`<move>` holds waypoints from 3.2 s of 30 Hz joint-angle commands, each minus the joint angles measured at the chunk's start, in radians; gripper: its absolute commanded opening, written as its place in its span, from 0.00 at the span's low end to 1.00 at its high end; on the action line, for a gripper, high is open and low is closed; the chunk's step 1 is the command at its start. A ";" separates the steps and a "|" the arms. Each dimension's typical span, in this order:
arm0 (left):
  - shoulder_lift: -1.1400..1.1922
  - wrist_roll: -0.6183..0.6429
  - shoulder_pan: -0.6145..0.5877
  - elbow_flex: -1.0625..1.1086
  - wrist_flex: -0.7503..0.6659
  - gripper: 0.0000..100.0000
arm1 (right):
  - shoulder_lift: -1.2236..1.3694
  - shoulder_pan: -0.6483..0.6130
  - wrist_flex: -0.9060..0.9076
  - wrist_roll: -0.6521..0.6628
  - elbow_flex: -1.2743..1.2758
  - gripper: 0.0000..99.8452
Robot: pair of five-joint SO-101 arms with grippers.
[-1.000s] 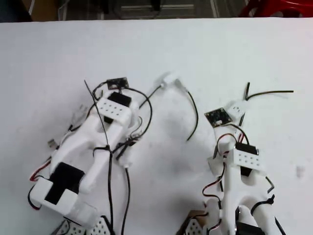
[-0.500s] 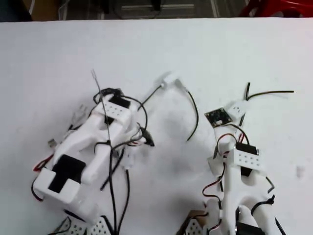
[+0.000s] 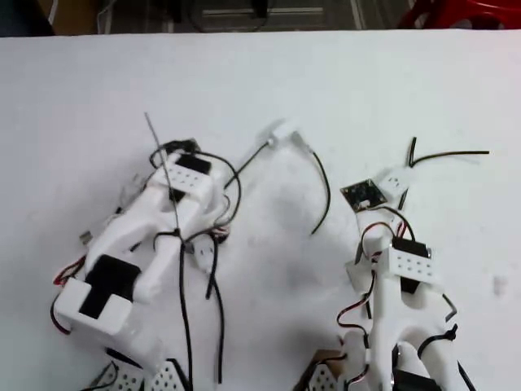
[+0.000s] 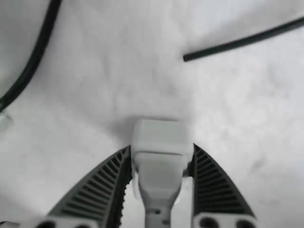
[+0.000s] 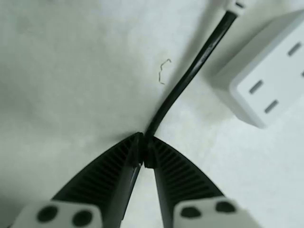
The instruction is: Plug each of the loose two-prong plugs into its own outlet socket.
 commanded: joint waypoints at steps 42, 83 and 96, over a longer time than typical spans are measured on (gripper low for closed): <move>0.647 -0.678 -0.394 -1.264 -0.120 0.37 | -0.016 0.004 -0.012 -0.006 0.012 0.02; -0.320 -1.488 -0.684 -0.071 0.321 0.30 | -0.016 0.002 -0.008 -0.003 0.012 0.02; -0.317 -1.628 -0.684 0.252 0.020 0.30 | -0.016 0.005 -0.008 -0.003 0.012 0.02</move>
